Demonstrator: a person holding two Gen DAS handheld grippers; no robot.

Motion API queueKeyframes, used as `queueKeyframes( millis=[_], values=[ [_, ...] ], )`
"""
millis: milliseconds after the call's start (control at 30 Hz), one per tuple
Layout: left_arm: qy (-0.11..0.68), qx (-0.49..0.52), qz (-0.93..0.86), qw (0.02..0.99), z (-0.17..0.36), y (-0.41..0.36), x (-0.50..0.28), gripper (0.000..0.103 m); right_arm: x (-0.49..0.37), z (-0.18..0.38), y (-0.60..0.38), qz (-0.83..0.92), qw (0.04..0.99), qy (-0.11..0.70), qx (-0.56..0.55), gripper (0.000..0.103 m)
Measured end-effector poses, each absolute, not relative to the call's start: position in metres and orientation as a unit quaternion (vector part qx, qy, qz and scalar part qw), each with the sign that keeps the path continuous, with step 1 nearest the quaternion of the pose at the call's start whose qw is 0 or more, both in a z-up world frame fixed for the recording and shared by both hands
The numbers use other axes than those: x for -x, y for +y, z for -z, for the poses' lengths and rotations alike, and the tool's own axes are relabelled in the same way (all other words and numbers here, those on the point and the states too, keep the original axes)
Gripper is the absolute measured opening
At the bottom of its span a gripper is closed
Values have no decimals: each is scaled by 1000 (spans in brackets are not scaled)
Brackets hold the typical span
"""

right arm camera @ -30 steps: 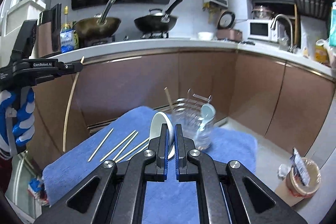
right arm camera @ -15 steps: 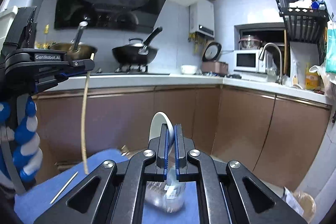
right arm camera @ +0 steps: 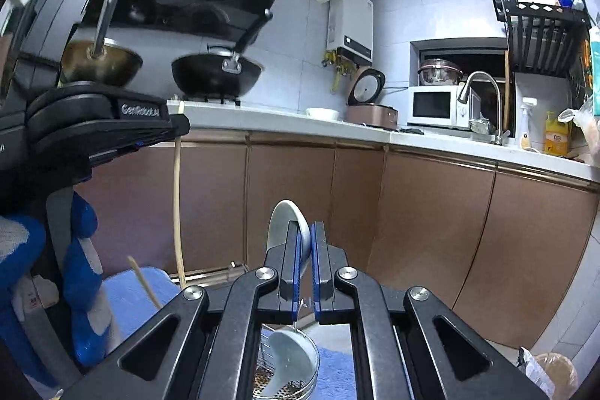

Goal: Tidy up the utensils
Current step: 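Carry the chopstick and white spoon over the holder and release them inside, then move both open grippers back over the remaining utensils on the towel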

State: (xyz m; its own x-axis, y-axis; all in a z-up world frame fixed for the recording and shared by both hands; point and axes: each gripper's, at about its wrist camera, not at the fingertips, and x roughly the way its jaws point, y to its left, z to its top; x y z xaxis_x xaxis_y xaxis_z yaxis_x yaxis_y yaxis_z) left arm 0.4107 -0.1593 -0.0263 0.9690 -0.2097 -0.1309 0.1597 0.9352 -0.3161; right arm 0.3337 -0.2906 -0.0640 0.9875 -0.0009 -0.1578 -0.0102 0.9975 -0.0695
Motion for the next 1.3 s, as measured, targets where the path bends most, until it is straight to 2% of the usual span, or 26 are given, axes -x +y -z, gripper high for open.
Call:
queueKeyframes(
  millis=[300, 400, 433, 500, 567, 733, 900, 1133, 1300],
  values=[
    [83, 143, 82, 983, 55, -160, -412, 7, -335, 97, -280, 6, 994, 100, 44, 7],
    [86, 148, 83, 982, 53, -155, -405, 14, -330, 100, -278, 4, 993, 105, 49, 10],
    [86, 151, 83, 981, 51, -152, -402, 18, -328, 99, -277, 3, 993, 105, 49, 14],
    [83, 149, 81, 982, 46, -146, -394, 21, -324, 97, -276, 2, 993, 105, 50, 21],
    [77, 145, 77, 983, 40, -139, -381, 22, -316, 92, -275, 0, 993, 103, 50, 22],
    [64, 133, 65, 987, 12, -119, -344, 32, -297, 74, -277, -5, 994, 99, 39, 22],
    [52, 107, 51, 992, -20, -101, -300, 33, -261, 46, -282, -9, 996, 84, 27, 22],
    [75, 87, 37, 993, -48, -72, -233, 33, -200, 10, -297, -25, 997, 68, -11, 22],
    [95, 76, 24, 992, -48, -55, -185, 33, -164, 3, -305, -30, 995, 85, -37, 29]
  ],
)
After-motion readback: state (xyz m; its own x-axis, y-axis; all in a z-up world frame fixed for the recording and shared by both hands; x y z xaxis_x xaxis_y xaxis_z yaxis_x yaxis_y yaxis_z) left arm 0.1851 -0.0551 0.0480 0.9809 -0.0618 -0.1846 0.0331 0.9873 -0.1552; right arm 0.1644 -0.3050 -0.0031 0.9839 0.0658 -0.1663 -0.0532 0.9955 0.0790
